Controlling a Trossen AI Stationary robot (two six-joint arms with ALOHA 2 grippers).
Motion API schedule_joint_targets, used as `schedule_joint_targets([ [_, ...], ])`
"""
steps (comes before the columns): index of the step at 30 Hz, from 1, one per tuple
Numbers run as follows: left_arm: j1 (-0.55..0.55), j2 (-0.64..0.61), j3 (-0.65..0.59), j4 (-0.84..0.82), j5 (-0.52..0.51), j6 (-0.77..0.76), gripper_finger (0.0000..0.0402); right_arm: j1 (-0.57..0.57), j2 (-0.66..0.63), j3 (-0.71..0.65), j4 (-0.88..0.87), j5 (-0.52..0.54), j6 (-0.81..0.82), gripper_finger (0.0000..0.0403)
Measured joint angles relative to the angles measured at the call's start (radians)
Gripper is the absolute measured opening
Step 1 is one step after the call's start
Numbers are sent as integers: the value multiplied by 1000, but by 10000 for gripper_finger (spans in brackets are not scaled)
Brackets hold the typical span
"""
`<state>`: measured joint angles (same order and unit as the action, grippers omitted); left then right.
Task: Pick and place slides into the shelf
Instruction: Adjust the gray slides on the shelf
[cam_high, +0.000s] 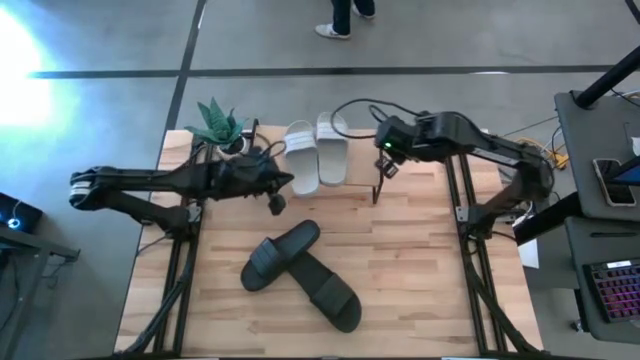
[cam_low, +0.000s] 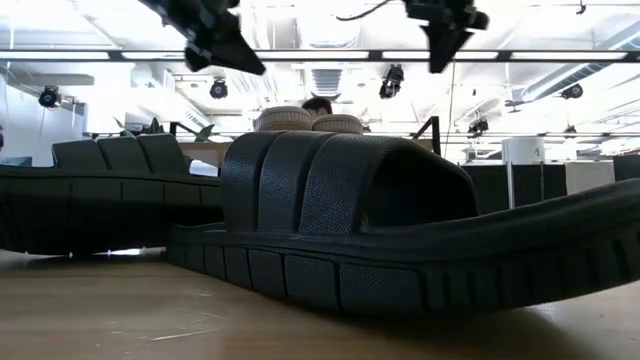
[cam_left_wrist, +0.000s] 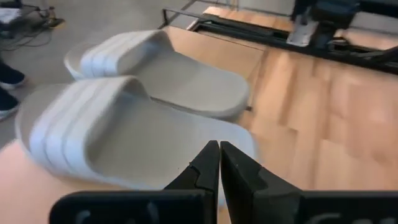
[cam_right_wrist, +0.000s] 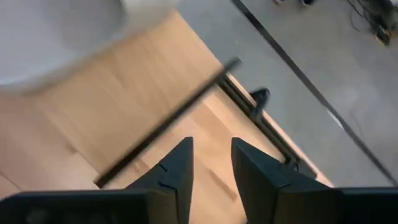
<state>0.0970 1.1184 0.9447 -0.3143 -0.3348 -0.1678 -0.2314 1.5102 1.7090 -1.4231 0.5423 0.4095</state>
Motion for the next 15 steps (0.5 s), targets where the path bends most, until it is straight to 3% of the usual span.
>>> schedule_joint_targets([
  [8, 131, 177, 130, -93, -11, 111, 0, 5, -175, -225, 79, 4, 89, 66],
  [15, 205, 245, 193, -152, -14, 197, 0, 6, -257, -340, 149, 3, 99, 59],
])
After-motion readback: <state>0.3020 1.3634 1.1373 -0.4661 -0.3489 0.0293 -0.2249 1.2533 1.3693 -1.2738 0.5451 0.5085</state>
